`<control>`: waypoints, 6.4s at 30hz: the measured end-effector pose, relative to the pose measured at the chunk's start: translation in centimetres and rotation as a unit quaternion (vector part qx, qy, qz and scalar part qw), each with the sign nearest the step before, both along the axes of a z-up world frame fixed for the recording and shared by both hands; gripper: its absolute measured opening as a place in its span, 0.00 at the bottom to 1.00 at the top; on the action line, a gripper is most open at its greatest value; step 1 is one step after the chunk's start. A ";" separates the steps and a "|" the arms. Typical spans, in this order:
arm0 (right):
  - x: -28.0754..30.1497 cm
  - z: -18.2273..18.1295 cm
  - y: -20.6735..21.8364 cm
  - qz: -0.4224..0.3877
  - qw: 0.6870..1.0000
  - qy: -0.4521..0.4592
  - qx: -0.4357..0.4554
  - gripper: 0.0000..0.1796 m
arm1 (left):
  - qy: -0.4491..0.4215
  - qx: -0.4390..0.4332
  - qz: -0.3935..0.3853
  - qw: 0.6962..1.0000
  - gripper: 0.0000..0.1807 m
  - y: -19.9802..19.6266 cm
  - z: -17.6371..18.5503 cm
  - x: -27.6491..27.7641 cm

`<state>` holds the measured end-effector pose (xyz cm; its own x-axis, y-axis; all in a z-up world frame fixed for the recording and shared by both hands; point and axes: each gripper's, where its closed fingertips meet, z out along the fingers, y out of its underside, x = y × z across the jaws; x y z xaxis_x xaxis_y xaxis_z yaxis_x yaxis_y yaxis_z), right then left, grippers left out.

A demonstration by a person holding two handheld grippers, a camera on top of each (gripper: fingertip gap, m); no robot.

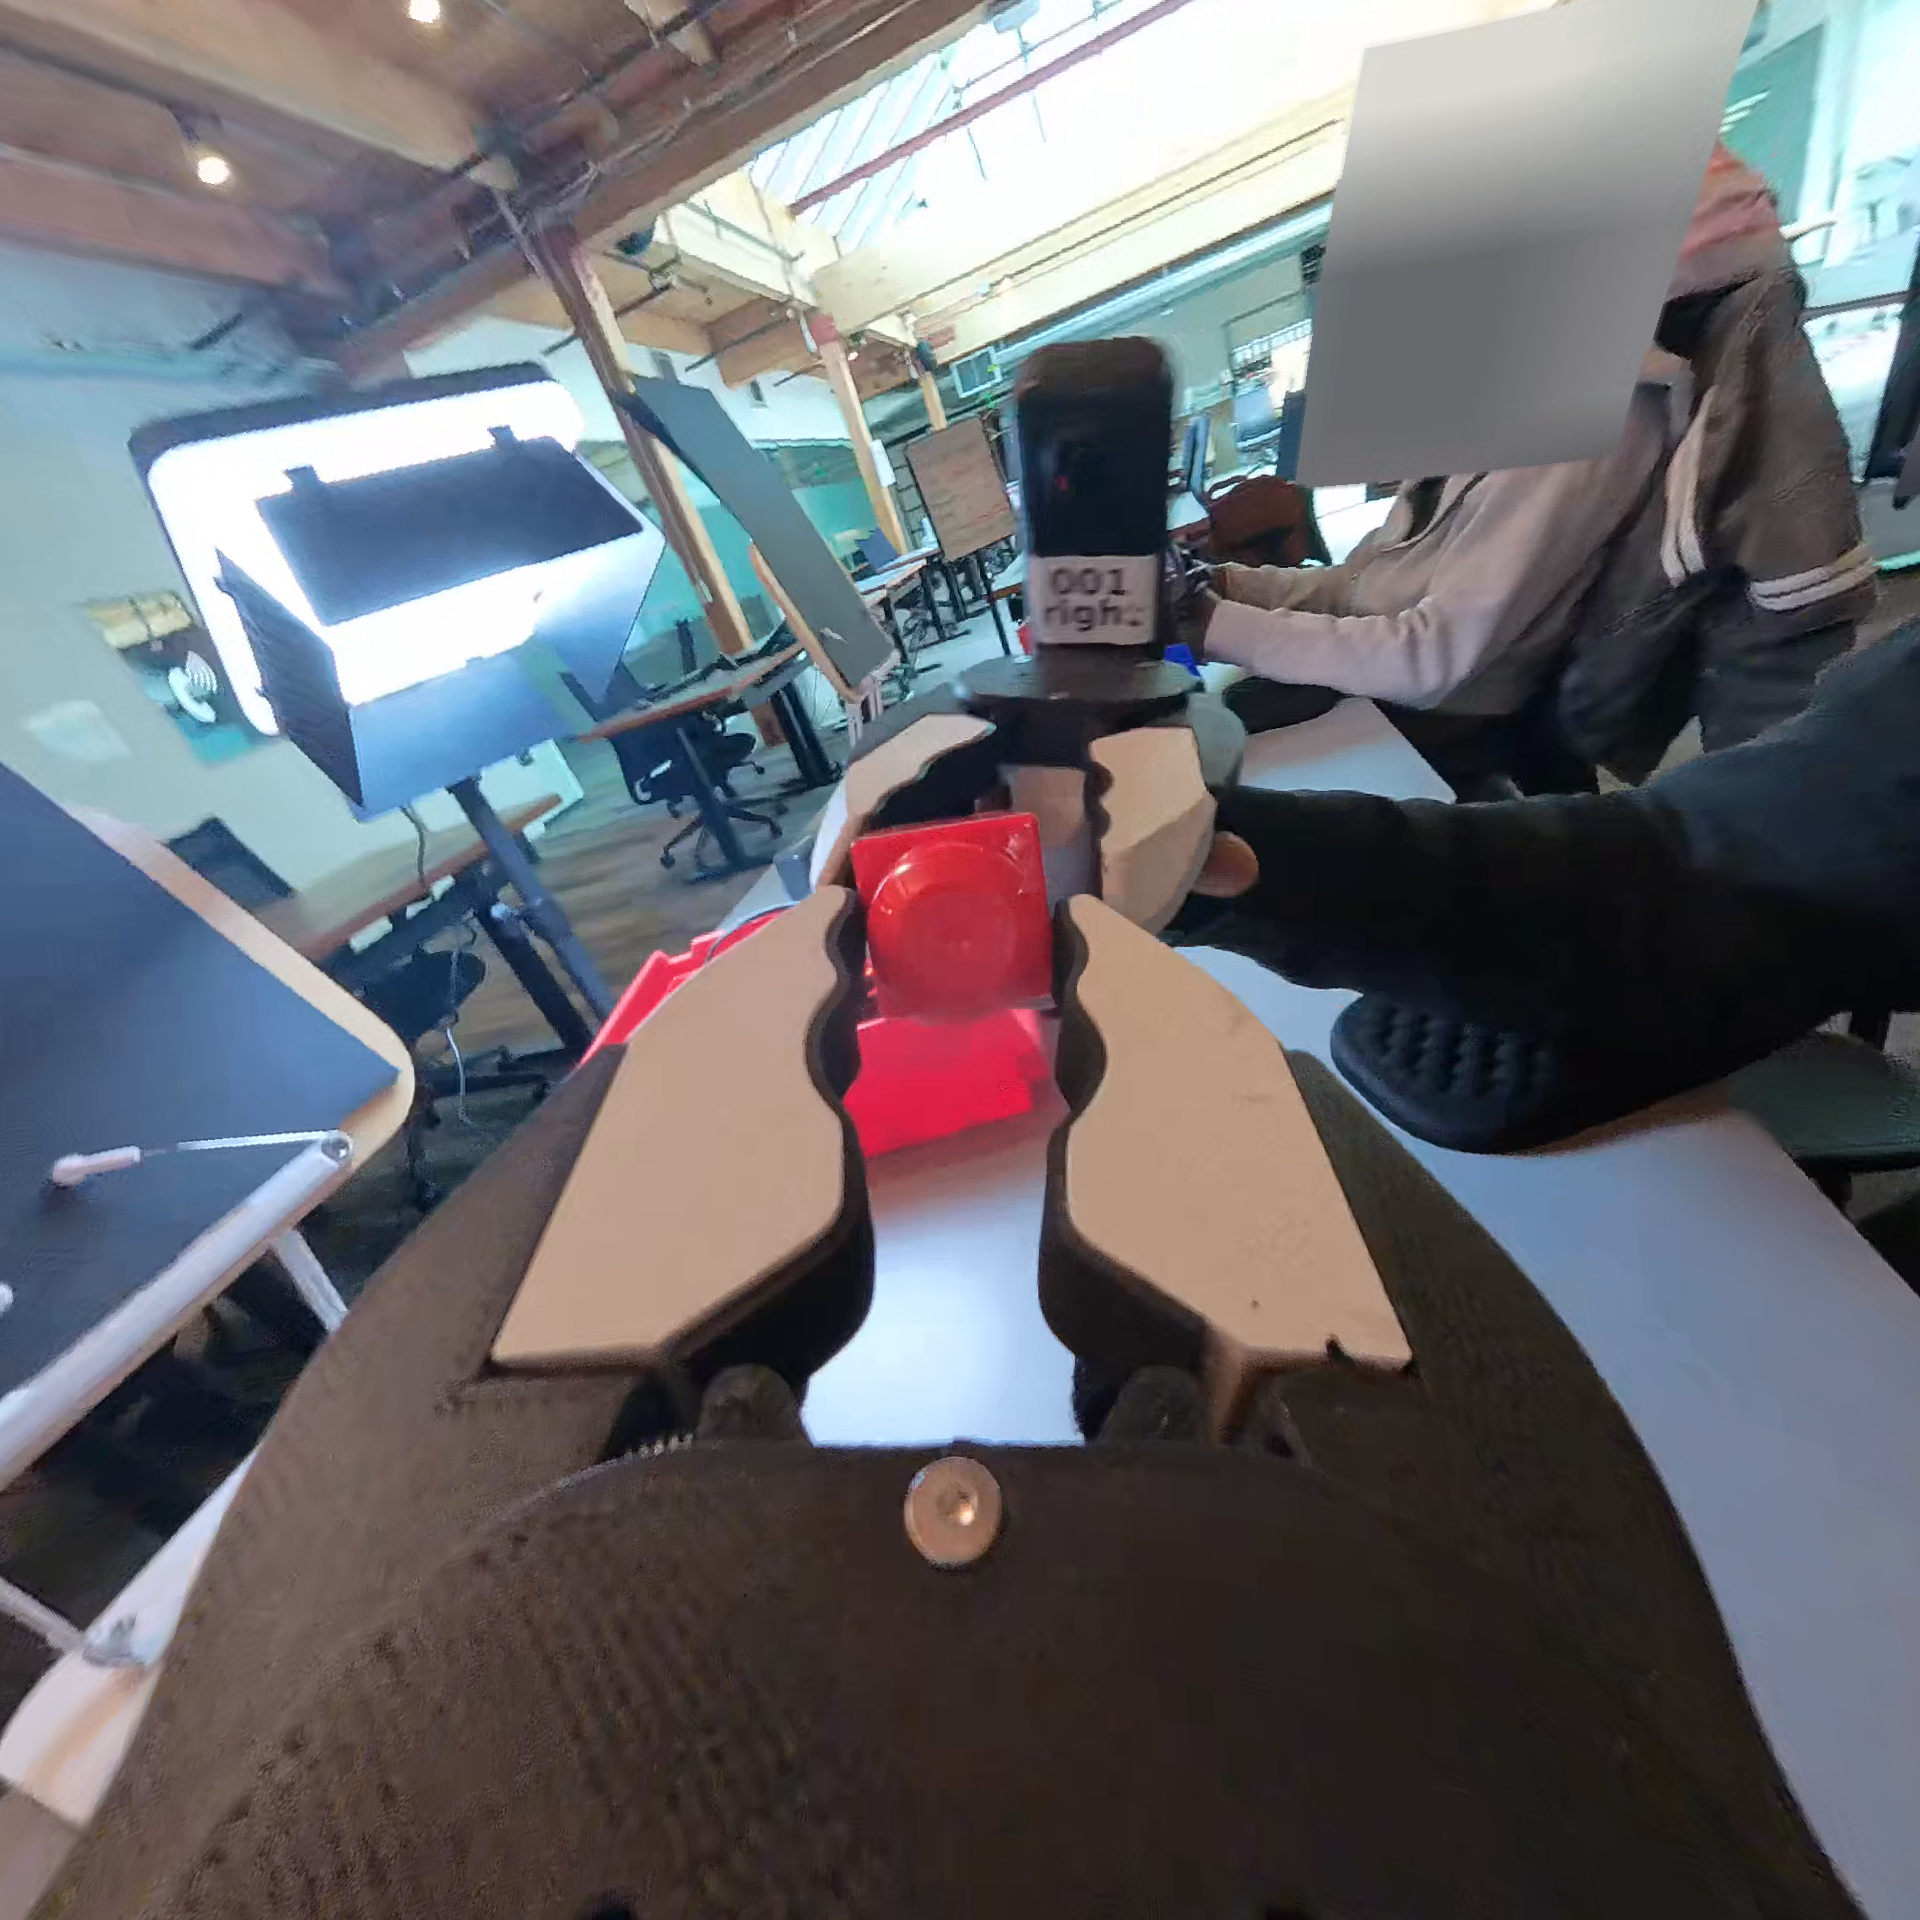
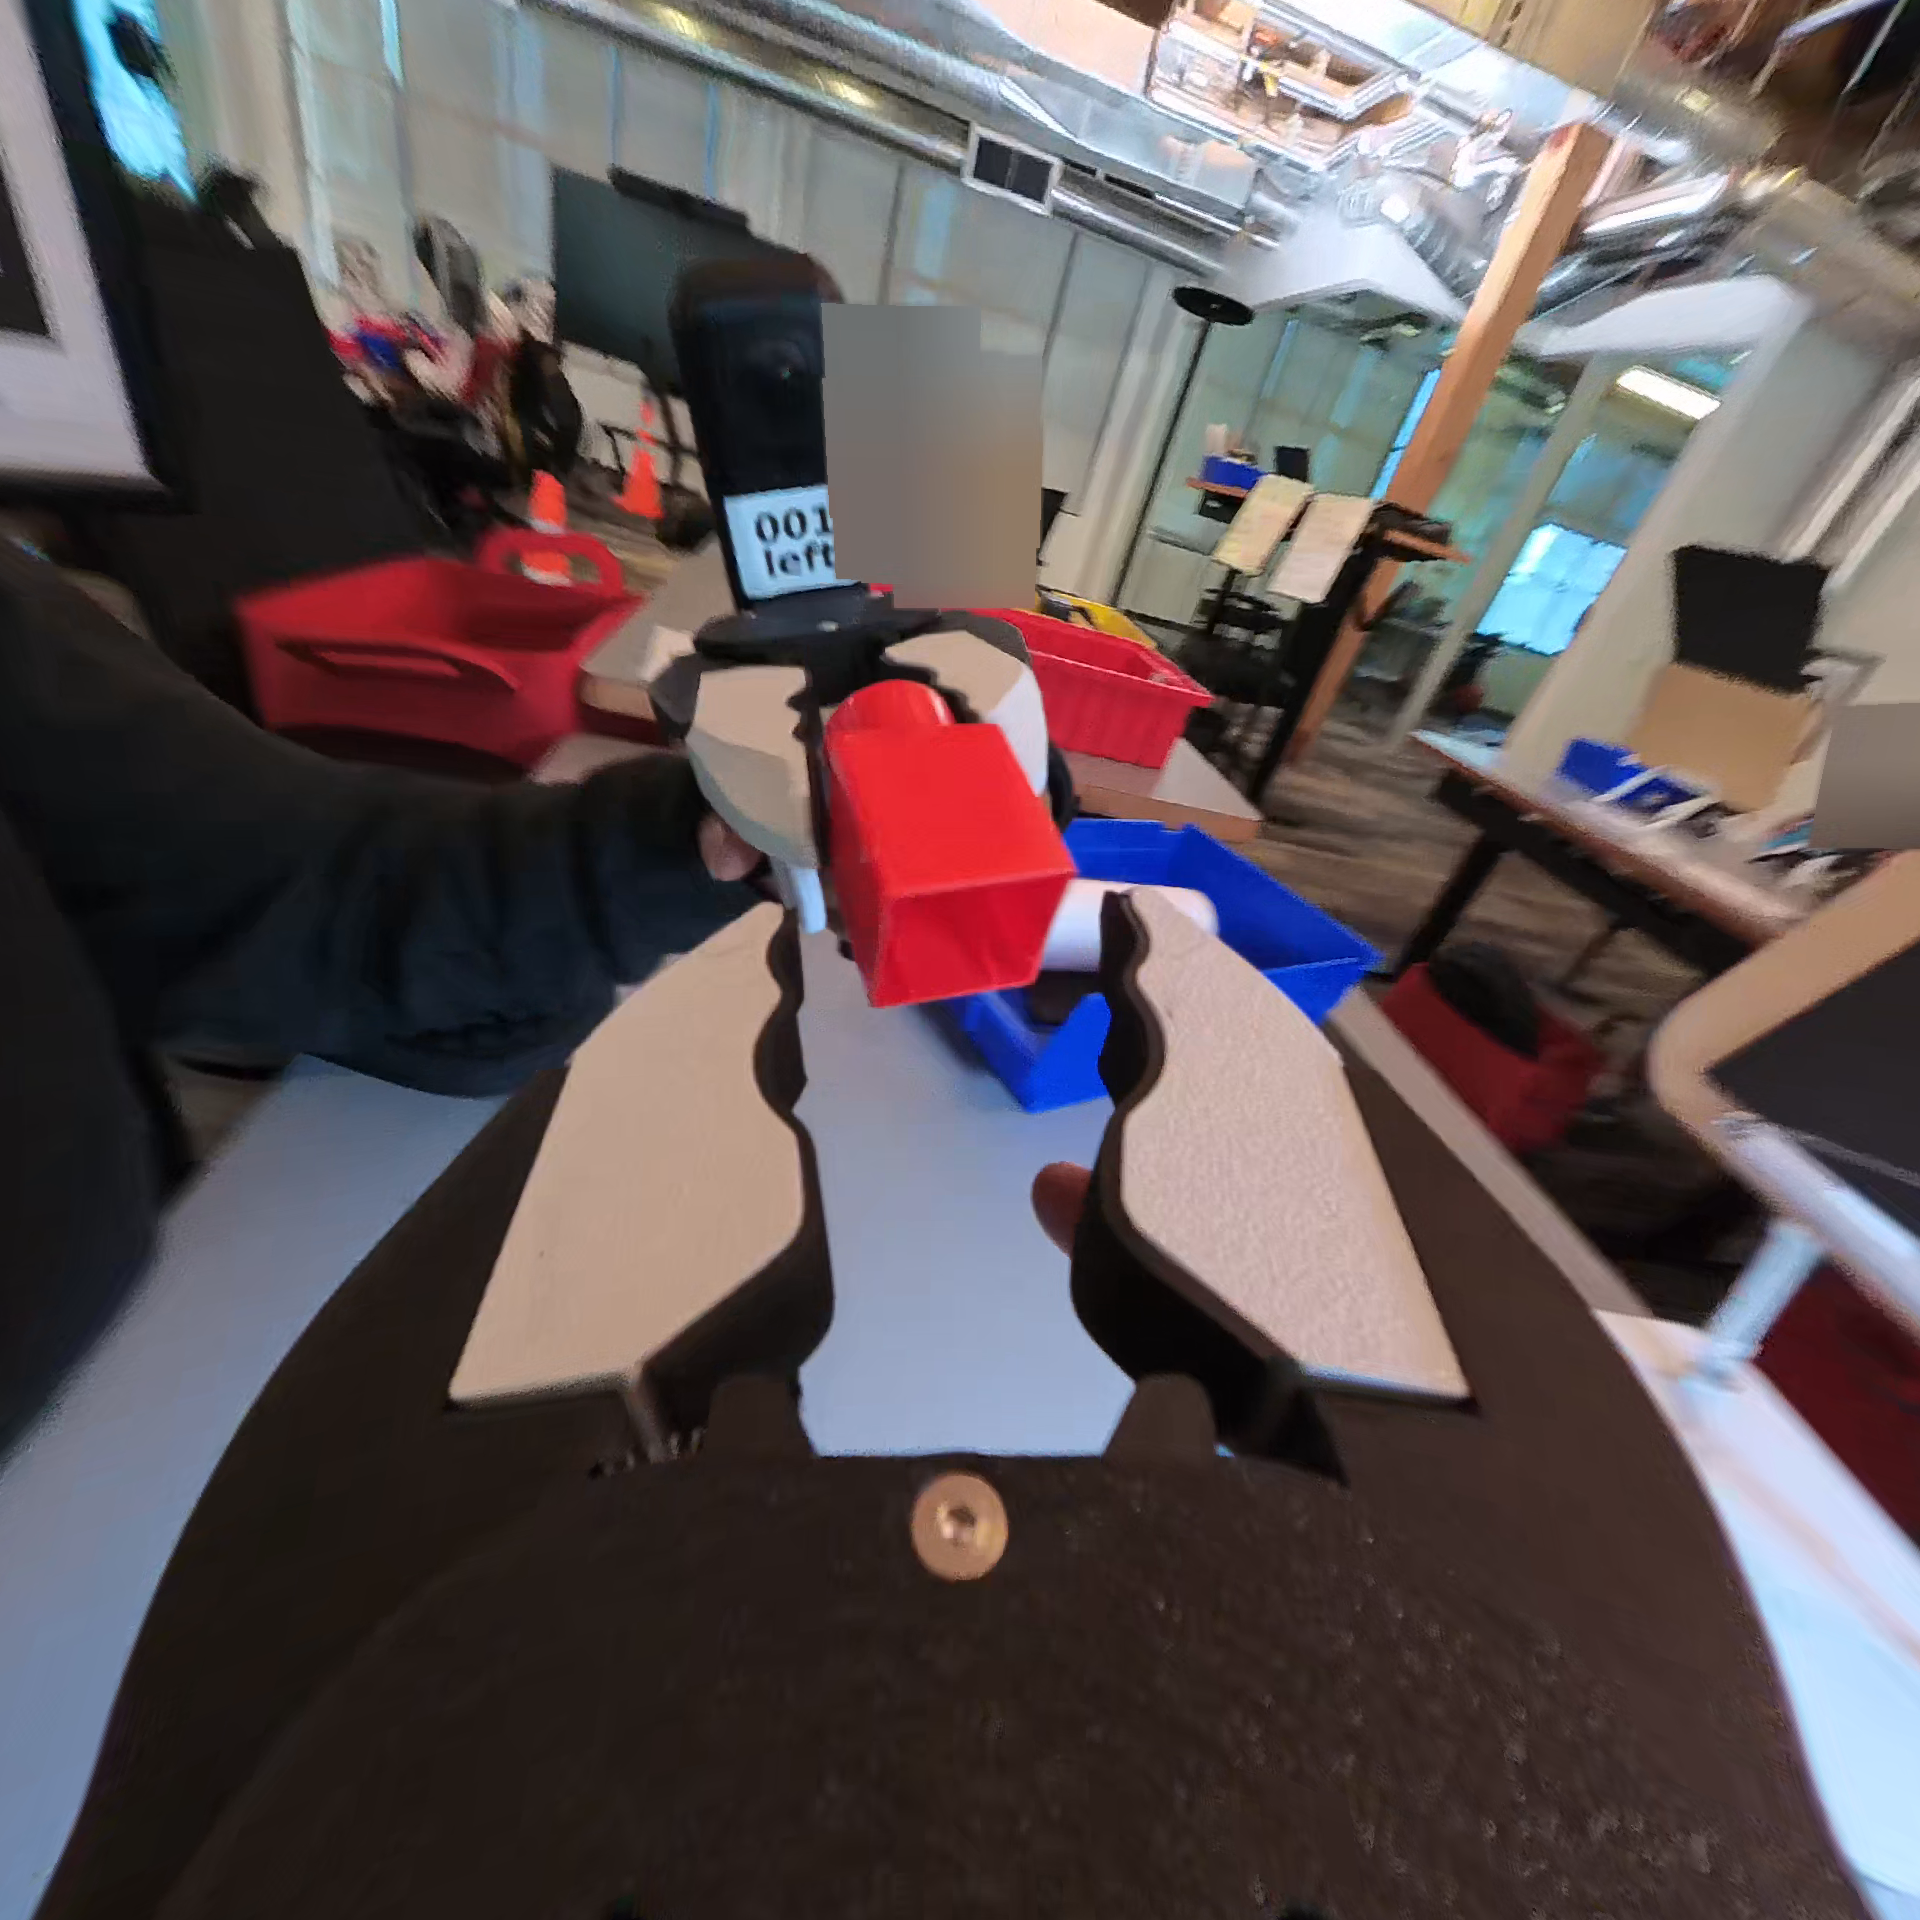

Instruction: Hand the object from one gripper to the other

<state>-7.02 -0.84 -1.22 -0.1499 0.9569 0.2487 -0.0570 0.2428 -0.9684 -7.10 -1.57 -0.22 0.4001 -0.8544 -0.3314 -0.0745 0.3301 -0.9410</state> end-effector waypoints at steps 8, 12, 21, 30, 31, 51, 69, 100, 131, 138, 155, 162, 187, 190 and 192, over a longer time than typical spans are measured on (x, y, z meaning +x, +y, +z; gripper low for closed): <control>-0.4 -0.5 -0.3 0.015 1.000 -0.005 -0.015 0.20 | 0.004 -0.015 -0.028 0.999 0.19 0.0 -1.0 -0.1; -0.3 0.2 0.1 -0.038 0.997 0.020 0.063 0.20 | -0.023 -0.064 -0.017 0.998 0.21 1.0 -0.8 -0.7; -0.7 -0.2 0.4 -0.117 0.960 0.029 0.252 0.19 | -0.100 -0.203 -0.078 0.971 0.28 1.1 -0.5 0.3; -1.4 -0.8 1.4 -0.145 0.963 0.001 0.228 0.20 | -0.057 -0.132 -0.020 0.989 0.27 1.8 -0.8 -0.5; -1.4 -0.9 1.4 -0.140 0.968 0.001 0.208 0.21 | -0.057 -0.124 -0.018 0.991 0.27 1.8 -0.8 -0.6; -1.5 -1.8 1.9 0.042 0.986 0.003 -0.161 0.20 | 0.013 -0.069 0.028 0.997 0.26 2.9 -2.8 -1.3; -0.6 0.1 0.6 -0.067 0.987 0.050 0.135 0.19 | -0.025 -0.076 -0.026 0.996 0.21 1.0 -0.8 -1.3; -0.6 1.7 -0.2 -0.095 0.968 0.121 0.199 0.21 | -0.100 -0.236 -0.117 0.959 0.27 -0.3 0.4 -0.2; -1.1 -0.3 3.1 -0.094 0.995 0.031 0.023 0.22 | -0.097 -0.142 -0.016 0.985 0.20 2.5 0.0 -2.3; -1.6 -0.4 2.9 -0.120 0.988 0.039 0.085 0.21 | -0.113 -0.249 -0.024 0.961 0.27 3.6 -1.2 -2.0; -1.7 -0.3 3.0 -0.121 0.990 0.038 0.063 0.21 | -0.087 -0.159 -0.010 0.983 0.22 3.1 -0.8 -2.3; -0.7 0.8 1.4 0.047 0.980 0.033 -0.188 0.30 | -0.059 0.012 0.013 0.998 0.22 1.0 1.1 -2.8; -1.4 0.5 1.3 0.033 0.985 0.042 -0.161 0.21 | -0.056 -0.215 -0.044 0.974 0.27 2.3 -2.0 -1.3; -1.3 0.7 1.1 0.040 0.984 0.049 -0.164 0.21 | -0.058 -0.237 -0.068 0.967 0.28 2.1 -2.4 -1.3; -1.3 0.8 0.9 0.049 0.983 0.055 -0.167 0.21 | -0.063 -0.230 -0.074 0.968 0.29 2.1 -2.5 -1.1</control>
